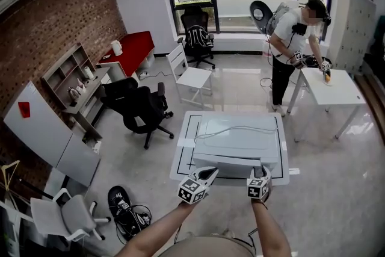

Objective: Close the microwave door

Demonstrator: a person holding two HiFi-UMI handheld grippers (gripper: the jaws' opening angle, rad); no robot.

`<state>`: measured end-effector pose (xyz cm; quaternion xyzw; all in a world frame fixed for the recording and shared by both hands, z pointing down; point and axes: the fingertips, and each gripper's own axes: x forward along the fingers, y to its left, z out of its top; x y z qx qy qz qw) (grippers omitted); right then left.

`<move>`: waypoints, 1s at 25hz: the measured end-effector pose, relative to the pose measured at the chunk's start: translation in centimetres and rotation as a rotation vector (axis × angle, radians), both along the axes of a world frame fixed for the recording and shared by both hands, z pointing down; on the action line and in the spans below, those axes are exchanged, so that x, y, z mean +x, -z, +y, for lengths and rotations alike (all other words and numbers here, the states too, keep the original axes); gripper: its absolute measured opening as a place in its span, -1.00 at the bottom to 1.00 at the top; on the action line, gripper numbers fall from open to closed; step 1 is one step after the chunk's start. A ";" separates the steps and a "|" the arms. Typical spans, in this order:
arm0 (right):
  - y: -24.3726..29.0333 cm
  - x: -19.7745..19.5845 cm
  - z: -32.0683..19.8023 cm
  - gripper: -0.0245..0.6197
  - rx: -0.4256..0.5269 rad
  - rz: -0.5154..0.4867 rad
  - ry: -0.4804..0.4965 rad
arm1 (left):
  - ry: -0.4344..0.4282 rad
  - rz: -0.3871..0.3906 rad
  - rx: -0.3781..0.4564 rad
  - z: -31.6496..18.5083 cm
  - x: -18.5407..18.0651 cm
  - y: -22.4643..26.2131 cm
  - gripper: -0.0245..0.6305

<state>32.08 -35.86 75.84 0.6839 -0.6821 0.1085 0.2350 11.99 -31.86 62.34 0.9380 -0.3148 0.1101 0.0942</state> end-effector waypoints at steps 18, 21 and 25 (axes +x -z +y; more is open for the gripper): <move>-0.2 1.1 -1.3 -0.40 -0.027 -0.005 -0.085 | 0.009 0.014 -0.016 -0.4 -0.8 0.0 -0.91; 0.3 0.6 -1.2 -0.40 -0.025 -0.013 -0.058 | 0.016 0.027 -0.019 -0.3 -0.9 0.2 -0.91; 2.2 -0.3 -0.7 -0.40 0.029 -0.012 -0.010 | 0.031 0.049 -0.021 0.2 -1.2 0.5 -0.91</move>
